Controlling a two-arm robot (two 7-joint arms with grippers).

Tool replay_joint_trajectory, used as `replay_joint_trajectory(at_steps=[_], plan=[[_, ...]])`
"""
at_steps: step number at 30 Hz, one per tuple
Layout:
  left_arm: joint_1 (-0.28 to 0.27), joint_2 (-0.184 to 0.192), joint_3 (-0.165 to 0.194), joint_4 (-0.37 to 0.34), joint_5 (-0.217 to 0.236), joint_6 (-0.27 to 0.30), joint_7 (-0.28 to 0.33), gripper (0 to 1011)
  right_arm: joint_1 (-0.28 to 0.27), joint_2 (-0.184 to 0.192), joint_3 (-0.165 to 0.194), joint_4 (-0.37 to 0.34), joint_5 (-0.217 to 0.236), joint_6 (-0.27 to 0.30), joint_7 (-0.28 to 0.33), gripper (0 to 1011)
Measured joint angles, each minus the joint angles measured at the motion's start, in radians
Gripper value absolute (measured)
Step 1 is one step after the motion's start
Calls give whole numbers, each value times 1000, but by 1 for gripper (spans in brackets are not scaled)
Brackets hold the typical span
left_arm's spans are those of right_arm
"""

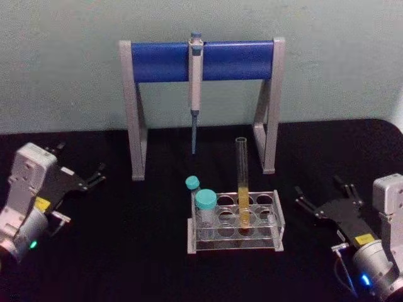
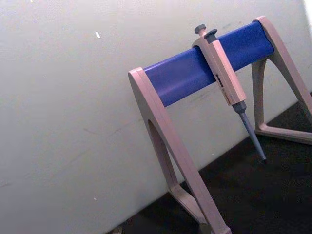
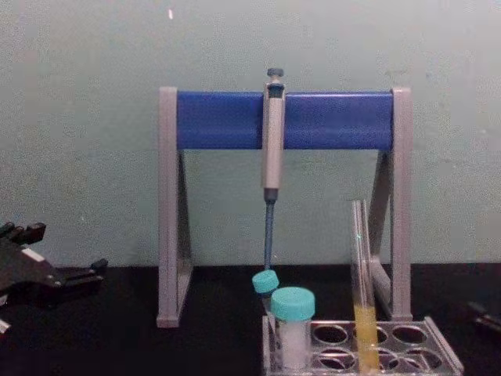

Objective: Pick up the test tube from the test tube rack, shake it, then place it back into the test tube rack.

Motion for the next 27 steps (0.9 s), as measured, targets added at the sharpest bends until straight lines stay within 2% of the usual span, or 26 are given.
replay_joint_trajectory(at_steps=[12,27], plan=[[0,0,0,0,0,0,0,1010,22,-31,8,66,-22,17,35,1000],[0,0,0,0,0,0,0,1010,22,-31,9,68,-24,17,37,1000]])
